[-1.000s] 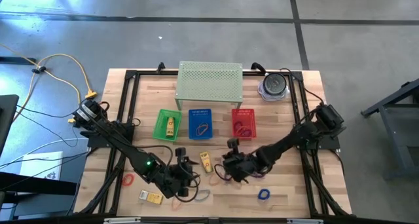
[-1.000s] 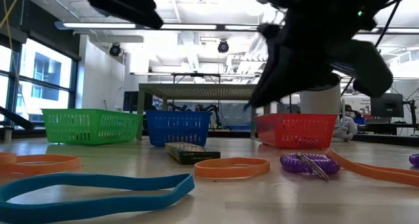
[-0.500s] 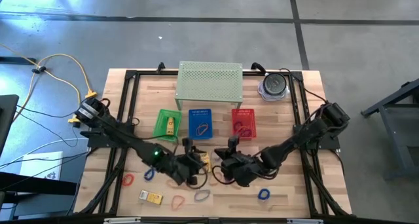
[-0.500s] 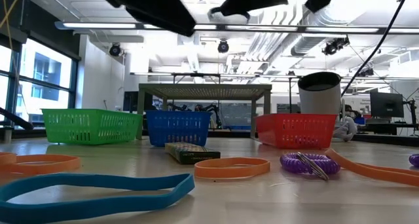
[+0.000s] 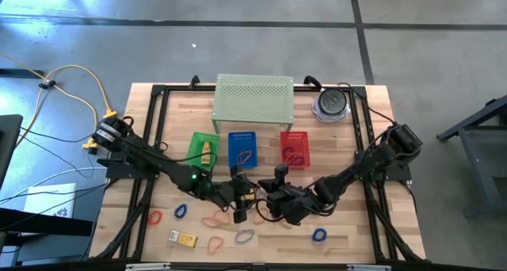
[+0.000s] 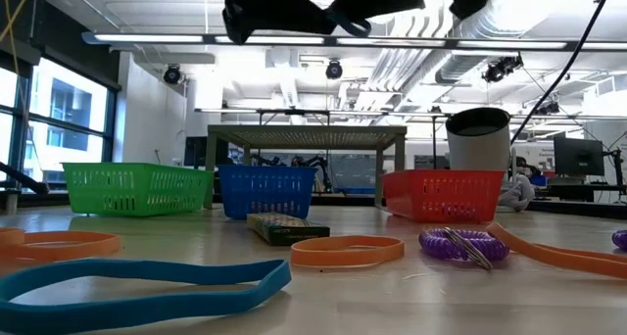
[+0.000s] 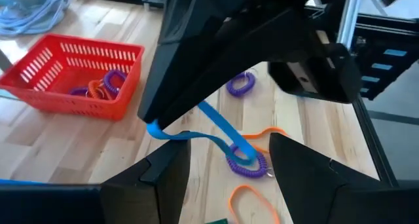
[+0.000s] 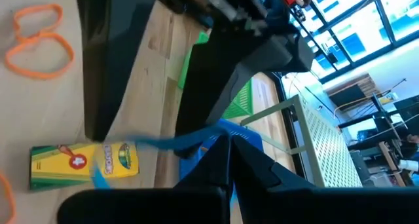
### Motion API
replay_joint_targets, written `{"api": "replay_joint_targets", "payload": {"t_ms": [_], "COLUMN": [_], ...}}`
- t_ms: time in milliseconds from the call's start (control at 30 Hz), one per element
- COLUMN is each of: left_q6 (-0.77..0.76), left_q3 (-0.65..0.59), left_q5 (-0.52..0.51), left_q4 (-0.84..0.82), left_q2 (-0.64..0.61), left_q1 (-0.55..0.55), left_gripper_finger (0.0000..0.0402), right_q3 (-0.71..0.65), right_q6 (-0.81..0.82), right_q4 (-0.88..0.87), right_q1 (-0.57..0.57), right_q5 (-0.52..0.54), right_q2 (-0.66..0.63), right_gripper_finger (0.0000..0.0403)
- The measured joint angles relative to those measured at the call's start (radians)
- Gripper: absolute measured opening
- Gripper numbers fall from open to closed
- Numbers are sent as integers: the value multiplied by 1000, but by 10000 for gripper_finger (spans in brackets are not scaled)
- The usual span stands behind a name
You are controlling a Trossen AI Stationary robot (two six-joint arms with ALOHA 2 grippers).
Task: Pick & Place Office Desk Supplies
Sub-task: Put the blue rubber band into the blue bin
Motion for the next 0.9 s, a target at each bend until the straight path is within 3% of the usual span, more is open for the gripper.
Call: {"api": "replay_joint_targets", "payload": {"t_ms": [300,533,900], "left_q6": [-16,-23,-16], "left_q3": [0,0,0], "left_q5": [-3,-28,-28], "left_q4": [-19,-53,-52], "left_q2": [0,0,0], "left_q1": [1,1,8], "left_gripper_finger": [201,201,201], "right_q3": [0,0,0], "right_q6": [-7,-8,1], "right_q4": [25,25,25], "right_q1": [23,70,54], "right_q5": [-22,38,12], "right_q2": [0,1,1], "right_gripper_finger": [3,3,3]}}
